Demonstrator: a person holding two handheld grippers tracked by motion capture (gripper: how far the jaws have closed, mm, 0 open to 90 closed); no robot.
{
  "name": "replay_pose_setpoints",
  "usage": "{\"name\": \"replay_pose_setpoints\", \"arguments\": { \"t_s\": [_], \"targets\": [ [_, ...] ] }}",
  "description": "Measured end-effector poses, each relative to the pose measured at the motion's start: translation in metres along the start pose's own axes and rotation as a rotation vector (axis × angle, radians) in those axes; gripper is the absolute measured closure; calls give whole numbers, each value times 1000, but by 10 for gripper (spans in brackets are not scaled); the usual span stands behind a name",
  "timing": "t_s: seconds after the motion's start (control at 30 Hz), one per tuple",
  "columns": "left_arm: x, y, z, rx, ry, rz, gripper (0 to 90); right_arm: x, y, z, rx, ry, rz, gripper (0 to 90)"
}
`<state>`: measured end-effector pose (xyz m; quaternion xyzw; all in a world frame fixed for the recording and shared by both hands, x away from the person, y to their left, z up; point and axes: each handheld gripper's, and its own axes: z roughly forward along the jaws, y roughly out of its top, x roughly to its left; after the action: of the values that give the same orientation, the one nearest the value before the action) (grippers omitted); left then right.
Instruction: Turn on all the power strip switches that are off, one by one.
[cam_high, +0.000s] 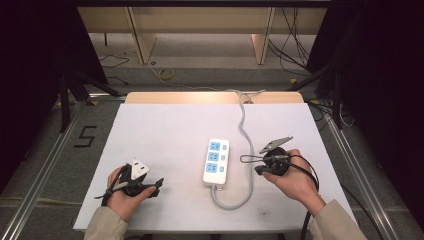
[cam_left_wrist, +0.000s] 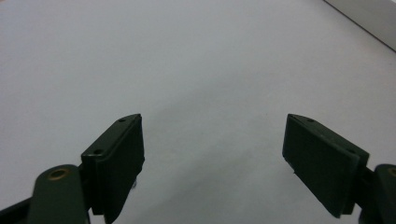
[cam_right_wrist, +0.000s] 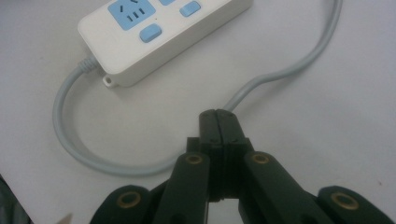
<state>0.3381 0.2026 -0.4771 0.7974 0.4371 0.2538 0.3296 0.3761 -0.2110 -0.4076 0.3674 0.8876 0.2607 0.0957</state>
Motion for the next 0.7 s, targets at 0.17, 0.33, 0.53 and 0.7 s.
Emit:
{"name": "replay_pose_setpoints", "arguments": {
  "t_s": [0.17,0.33,0.53,0.7],
  "targets": [
    [0,0,0,0,1,0,208,2,6,1,14,6,-4,900],
    [0,0,0,-1,0,-1,208,3,11,3,28,9,-8,900],
    [0,0,0,-2,1,-1,209,4,14,4,39,12,-9,900],
    [0,0,0,-2,0,-1,209,4,16,5,47,17,-8,900]
  ]
}}
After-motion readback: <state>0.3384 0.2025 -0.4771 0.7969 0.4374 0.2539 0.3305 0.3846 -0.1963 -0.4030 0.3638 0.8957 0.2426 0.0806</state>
